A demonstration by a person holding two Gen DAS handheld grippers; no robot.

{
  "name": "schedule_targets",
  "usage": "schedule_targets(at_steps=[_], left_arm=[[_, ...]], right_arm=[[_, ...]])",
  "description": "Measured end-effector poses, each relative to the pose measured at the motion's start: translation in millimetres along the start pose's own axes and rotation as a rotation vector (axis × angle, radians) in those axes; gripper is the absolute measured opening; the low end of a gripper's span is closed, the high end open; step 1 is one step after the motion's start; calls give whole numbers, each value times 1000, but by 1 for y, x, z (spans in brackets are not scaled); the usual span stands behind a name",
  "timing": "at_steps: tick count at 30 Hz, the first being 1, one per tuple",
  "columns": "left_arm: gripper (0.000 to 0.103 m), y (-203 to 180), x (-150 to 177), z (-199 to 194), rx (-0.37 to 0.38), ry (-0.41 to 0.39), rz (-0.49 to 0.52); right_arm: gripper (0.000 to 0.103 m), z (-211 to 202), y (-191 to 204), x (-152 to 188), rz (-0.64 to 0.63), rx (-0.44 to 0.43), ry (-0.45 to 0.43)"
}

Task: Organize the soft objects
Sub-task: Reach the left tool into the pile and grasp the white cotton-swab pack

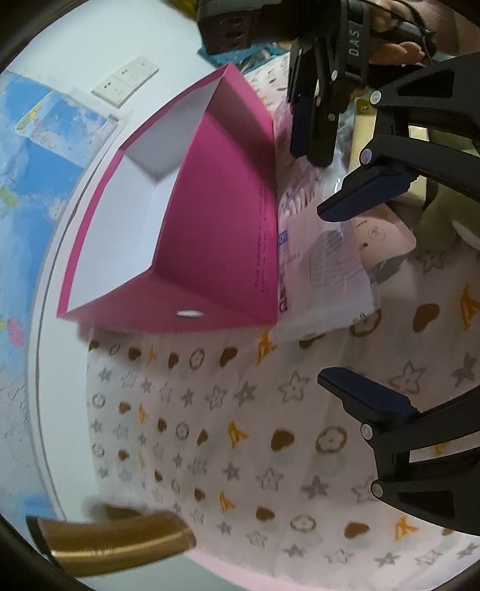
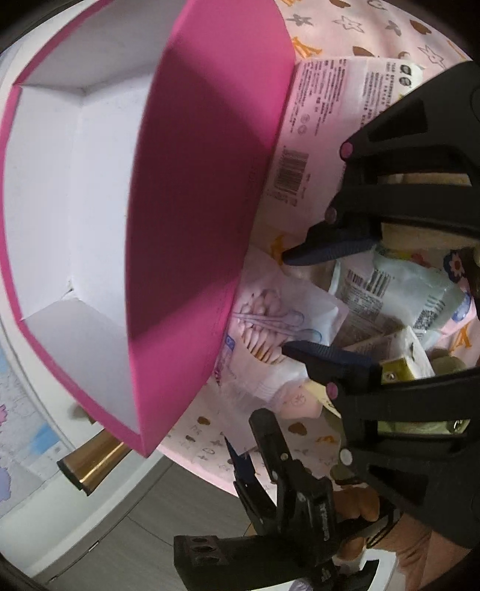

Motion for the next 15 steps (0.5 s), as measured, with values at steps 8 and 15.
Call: schedule_targets(at_steps=[8, 15], left_arm=[[61, -2, 5, 19, 113, 85, -36], [47, -8, 7, 19, 179, 113, -55]], right_arm=[[59, 16, 5, -1, -22, -6, 51], [24, 11, -5, -6, 26, -30, -11]])
Point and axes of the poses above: each gripper's, at about its wrist camera, not at the fingertips, and z roughly the way its jaws point, y to its left, x to its underside, the point moved 5 cm from there along z, roughly the way its jaws point, and after that the axes turned 13 degrees about -y, right-handed, at the moved point
